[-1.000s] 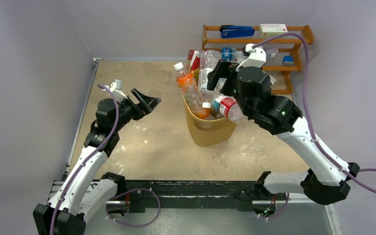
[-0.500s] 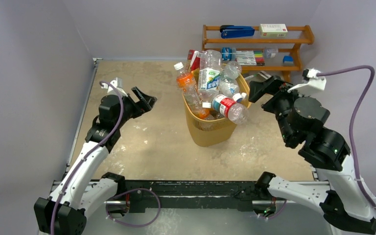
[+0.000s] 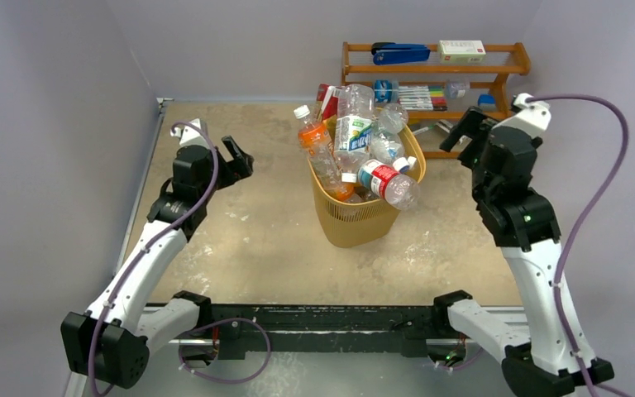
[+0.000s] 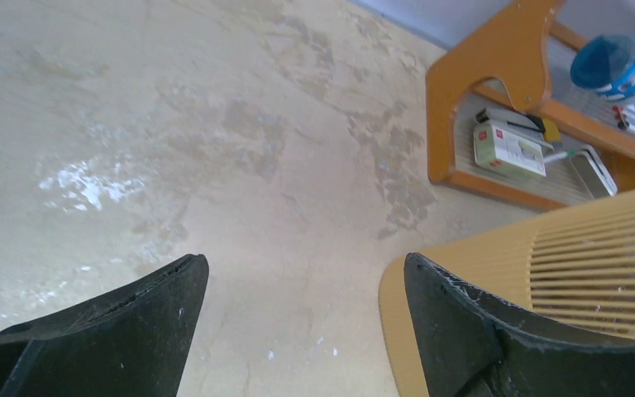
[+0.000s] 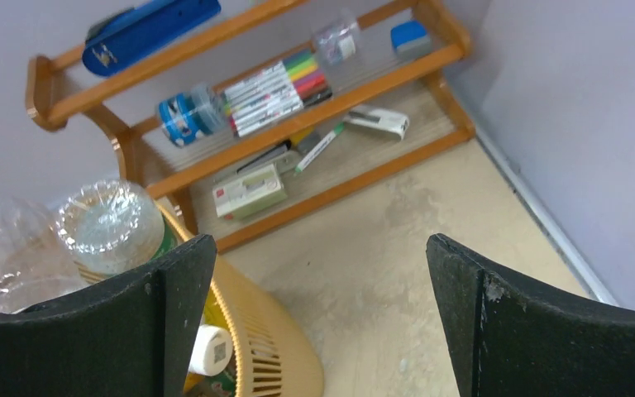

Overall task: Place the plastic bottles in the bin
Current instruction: Reset both arms

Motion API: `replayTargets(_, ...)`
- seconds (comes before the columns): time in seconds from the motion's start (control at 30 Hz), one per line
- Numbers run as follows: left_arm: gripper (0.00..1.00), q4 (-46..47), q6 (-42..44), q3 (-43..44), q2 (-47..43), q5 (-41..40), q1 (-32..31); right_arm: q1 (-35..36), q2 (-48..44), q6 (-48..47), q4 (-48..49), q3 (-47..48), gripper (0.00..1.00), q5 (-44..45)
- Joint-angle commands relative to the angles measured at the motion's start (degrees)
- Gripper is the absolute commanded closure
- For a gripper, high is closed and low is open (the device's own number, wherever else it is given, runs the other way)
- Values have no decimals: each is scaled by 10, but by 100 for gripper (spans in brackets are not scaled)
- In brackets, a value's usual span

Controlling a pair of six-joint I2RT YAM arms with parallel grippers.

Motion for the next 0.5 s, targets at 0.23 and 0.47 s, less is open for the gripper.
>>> replayTargets(0.23,12,51,71,-24,47,-118,30,-210,-32,-36,147,-143,0,-219)
replayTargets(0.47,1,219,127,-154,21,-192,31,-274,-34,-24,268,-290,0,-236)
